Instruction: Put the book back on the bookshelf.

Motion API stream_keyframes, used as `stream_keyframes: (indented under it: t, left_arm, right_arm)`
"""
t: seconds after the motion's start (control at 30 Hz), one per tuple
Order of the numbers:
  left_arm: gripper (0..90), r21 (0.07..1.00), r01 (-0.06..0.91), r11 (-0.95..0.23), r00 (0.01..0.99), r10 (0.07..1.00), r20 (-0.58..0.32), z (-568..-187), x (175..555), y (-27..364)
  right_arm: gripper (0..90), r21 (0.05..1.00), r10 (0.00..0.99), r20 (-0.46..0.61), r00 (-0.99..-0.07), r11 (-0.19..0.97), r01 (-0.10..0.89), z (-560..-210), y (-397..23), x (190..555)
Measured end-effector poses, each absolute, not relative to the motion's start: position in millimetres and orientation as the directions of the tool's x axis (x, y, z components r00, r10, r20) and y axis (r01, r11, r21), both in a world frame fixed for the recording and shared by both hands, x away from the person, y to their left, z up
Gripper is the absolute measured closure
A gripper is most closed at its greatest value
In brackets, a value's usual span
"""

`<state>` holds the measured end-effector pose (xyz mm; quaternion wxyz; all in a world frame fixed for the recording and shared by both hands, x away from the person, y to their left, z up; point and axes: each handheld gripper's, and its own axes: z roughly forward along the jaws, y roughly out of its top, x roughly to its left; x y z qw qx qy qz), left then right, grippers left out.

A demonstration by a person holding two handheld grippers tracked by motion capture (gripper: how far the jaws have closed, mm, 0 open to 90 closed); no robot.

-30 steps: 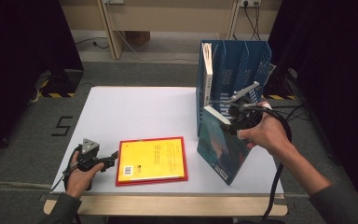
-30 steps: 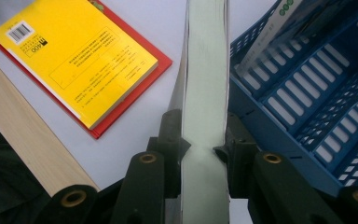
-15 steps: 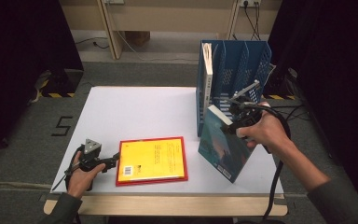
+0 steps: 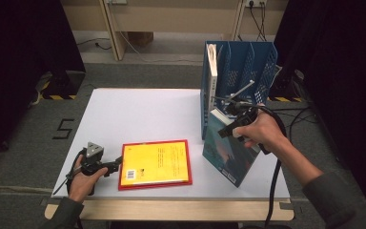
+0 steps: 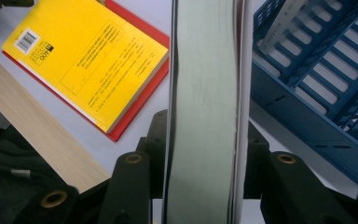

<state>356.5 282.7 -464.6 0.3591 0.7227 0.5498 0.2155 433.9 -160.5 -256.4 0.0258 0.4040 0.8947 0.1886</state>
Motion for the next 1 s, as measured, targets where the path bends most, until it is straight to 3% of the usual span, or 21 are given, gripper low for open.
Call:
stream_keyframes:
  t: [0.4, 0.83, 1.0]
  left_arm:
    - [15.7, 0.752, 0.642, -0.147, 0.309, 0.948, -0.079, -466, 357, 281]
    - [15.7, 0.737, 0.660, -0.142, 0.287, 0.955, -0.072, -471, 360, 290]
    - [15.6, 0.693, 0.693, -0.201, 0.313, 0.949, -0.037, -482, 366, 292]
  right_arm:
    - [65.5, 0.332, 0.730, 0.095, -0.677, 0.618, 0.713, -262, -158, 439]
    - [73.8, 0.304, 0.667, 0.037, -0.744, 0.702, 0.644, -258, -153, 432]
    - [74.0, 0.336, 0.686, 0.028, -0.727, 0.678, 0.654, -249, -162, 428]
